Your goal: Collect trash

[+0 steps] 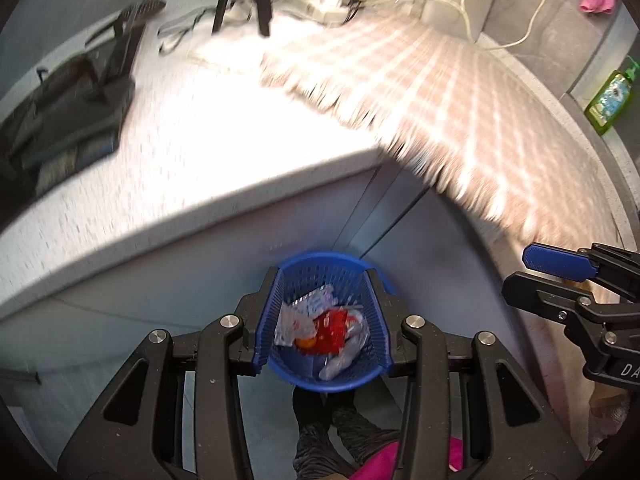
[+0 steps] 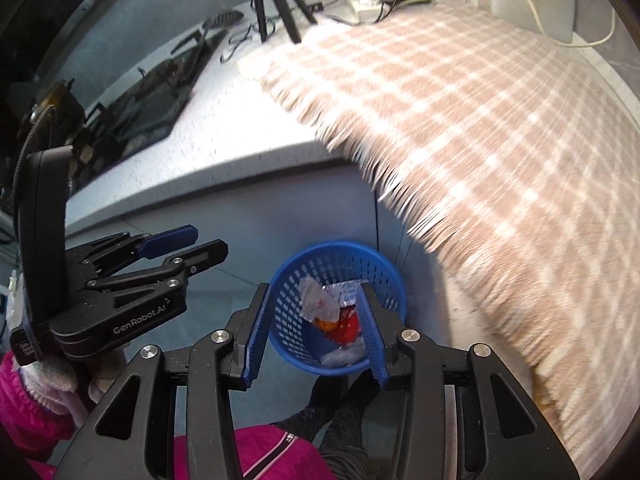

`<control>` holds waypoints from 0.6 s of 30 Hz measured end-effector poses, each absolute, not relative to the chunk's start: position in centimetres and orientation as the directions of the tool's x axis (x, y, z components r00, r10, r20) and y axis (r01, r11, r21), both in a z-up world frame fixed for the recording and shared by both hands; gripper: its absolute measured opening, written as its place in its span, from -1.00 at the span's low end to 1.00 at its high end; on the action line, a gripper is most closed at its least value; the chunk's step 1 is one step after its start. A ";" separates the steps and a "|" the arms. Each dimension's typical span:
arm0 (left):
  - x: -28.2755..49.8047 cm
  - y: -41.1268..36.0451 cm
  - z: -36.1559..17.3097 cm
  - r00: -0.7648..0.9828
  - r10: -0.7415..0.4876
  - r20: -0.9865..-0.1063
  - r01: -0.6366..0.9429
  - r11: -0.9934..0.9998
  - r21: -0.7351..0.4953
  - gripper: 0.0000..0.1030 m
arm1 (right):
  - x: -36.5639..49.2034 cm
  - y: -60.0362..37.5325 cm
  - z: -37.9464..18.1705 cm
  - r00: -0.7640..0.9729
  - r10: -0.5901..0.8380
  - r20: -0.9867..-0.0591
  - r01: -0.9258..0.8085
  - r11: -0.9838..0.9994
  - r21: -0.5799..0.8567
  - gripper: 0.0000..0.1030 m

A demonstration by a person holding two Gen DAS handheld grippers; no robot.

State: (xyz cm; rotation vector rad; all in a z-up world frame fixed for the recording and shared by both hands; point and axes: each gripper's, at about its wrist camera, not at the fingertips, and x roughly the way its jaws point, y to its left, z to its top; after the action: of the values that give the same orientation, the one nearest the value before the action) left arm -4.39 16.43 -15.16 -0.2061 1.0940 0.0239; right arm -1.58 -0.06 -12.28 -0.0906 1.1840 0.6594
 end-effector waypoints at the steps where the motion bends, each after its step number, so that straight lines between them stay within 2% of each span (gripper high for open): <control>1: -4.3 16.2 -14.5 0.472 -0.079 -0.878 -0.113 0.982 -0.150 -0.21 | -1.6 -0.4 -11.8 0.227 0.434 -0.872 -0.516 0.813 0.271 -0.13; 4: -3.9 15.5 -12.5 0.505 -0.077 -0.860 -0.096 0.985 -0.145 -0.02 | -1.4 -1.4 -10.4 0.269 0.444 -0.855 -0.502 0.822 0.268 -0.12; 9: -3.2 14.4 -9.3 0.560 -0.073 -0.825 -0.064 0.989 -0.131 0.03 | -1.0 -3.6 -7.7 0.358 0.439 -0.824 -0.483 0.842 0.240 -0.12; 11: -2.9 14.0 -8.1 0.578 -0.078 -0.813 -0.057 0.989 -0.135 0.17 | -0.9 -4.3 -6.9 0.390 0.434 -0.812 -0.472 0.852 0.229 -0.09; 12: -2.8 13.7 -7.5 0.589 -0.081 -0.804 -0.054 0.989 -0.138 0.23 | -0.8 -4.8 -6.5 0.408 0.433 -0.804 -0.465 0.856 0.224 -0.05; 18: -2.3 11.8 -4.6 0.628 -0.081 -0.774 -0.024 0.992 -0.124 0.28 | -0.4 -7.6 -4.1 0.506 0.394 -0.767 -0.418 0.890 0.181 0.20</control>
State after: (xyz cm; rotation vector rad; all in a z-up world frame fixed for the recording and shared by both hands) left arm -2.32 11.75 -4.60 -0.1270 0.8920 -0.0327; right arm -0.38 -7.60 -4.13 -0.0285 0.9177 0.4893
